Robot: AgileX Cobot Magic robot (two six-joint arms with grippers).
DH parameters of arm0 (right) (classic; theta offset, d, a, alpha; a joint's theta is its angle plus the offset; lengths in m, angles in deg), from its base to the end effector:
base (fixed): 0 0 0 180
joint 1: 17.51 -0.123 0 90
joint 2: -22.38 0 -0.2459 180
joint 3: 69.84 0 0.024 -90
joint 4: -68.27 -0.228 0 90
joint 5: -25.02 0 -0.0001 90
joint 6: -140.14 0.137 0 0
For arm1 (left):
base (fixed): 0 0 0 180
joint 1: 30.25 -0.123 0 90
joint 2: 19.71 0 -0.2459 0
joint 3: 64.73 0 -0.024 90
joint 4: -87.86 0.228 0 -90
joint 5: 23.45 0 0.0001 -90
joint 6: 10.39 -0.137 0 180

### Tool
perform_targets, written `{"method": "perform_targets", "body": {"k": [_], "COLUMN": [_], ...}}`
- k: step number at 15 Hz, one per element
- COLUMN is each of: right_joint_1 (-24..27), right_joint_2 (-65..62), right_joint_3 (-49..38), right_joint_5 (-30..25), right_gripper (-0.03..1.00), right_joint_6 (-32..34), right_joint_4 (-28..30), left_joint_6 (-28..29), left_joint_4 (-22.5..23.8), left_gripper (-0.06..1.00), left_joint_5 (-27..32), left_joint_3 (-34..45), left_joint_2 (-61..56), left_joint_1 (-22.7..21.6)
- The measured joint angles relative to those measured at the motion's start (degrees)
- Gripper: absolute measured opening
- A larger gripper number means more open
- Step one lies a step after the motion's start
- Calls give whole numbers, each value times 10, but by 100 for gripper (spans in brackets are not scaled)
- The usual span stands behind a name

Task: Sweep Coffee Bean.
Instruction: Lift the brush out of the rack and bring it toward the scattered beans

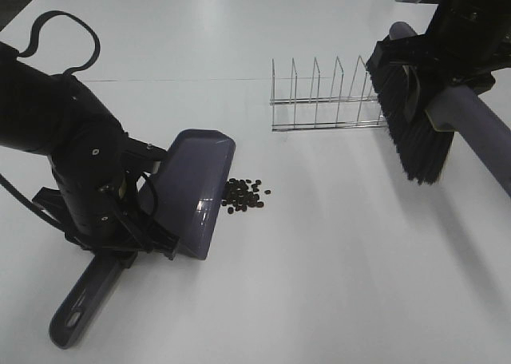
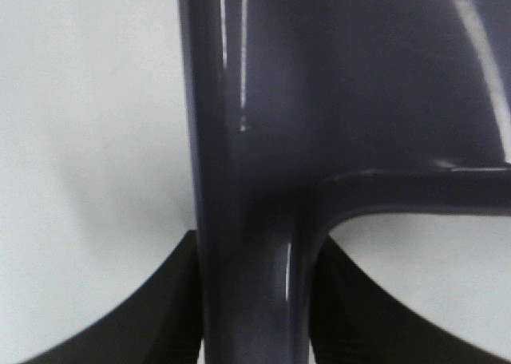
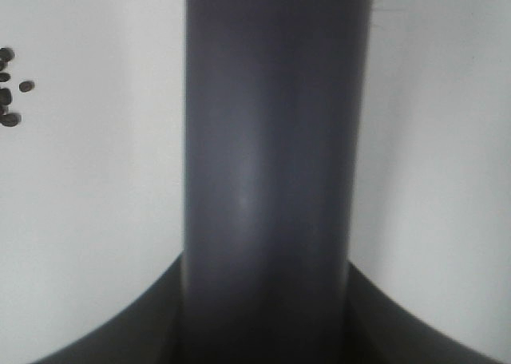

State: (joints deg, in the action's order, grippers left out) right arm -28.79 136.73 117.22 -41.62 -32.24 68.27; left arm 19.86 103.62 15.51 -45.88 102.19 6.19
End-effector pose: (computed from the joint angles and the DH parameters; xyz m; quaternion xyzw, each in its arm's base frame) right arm 0.3340 0.0666 0.1659 -0.0319 0.9981 0.0087 0.0522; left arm 0.2519 -0.1569 0.0354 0.1597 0.9834 0.0709 0.0496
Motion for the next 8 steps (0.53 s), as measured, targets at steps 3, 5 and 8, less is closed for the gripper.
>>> {"method": "perform_targets", "body": {"k": [3,5,8], "right_joint_1": [-27,-33,-45], "right_joint_2": [28,44,67], "right_joint_3": [0,0,0], "right_joint_5": [2,2,2], "right_gripper": [30,30,30], "right_joint_6": [25,39,61], "right_joint_4": [39,54,73], "left_joint_6": [7,19,28], "left_joint_4": [1,8,23], "left_gripper": [33,33,33], "left_joint_5": [11,26,44], "left_joint_3": [-1,-1,-4], "left_joint_2": [1,1,1], "left_joint_1": [0,0,0]}}
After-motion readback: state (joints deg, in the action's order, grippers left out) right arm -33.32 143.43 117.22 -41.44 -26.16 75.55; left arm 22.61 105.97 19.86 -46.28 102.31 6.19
